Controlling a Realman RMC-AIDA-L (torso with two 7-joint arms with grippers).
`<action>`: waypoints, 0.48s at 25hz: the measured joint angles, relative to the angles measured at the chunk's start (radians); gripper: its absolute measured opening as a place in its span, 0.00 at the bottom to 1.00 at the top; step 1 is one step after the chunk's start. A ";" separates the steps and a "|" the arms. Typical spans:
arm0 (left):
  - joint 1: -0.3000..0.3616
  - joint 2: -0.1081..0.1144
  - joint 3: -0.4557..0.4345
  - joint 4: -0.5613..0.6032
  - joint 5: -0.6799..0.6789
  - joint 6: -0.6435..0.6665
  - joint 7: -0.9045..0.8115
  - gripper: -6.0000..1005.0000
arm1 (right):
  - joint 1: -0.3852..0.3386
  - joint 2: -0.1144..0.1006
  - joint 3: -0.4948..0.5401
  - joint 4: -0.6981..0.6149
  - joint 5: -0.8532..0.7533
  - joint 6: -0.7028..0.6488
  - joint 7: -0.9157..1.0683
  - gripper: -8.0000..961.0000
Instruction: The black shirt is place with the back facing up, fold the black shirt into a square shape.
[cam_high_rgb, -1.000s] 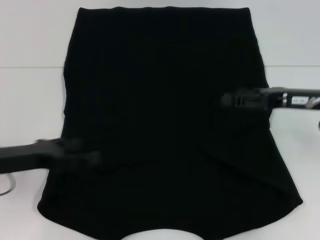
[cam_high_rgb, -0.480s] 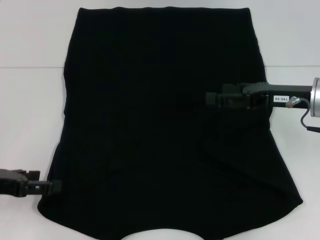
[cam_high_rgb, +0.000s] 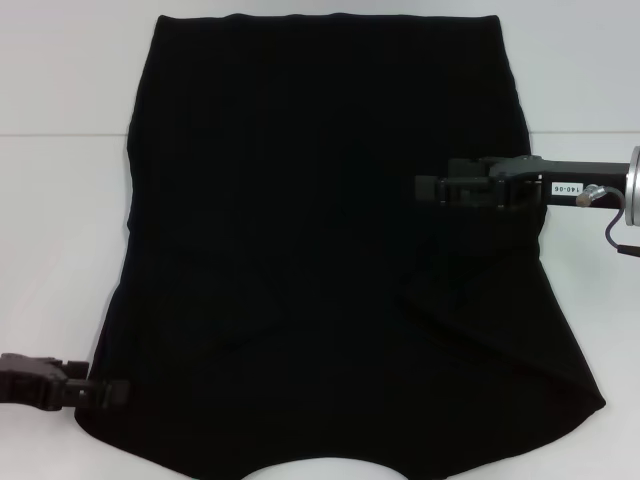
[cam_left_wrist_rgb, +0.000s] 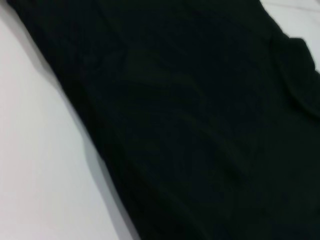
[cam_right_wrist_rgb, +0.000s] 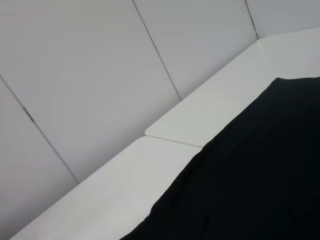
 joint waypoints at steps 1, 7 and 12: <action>-0.001 -0.001 0.008 0.000 0.007 -0.008 -0.004 0.96 | 0.000 0.000 0.000 0.000 0.000 -0.001 0.000 0.98; -0.013 0.002 0.015 -0.021 0.020 -0.033 -0.009 0.76 | -0.004 0.000 0.001 -0.003 0.002 -0.003 0.001 0.98; -0.015 0.004 0.013 -0.028 0.020 -0.037 -0.009 0.57 | -0.008 0.001 0.001 -0.004 0.003 -0.004 0.001 0.98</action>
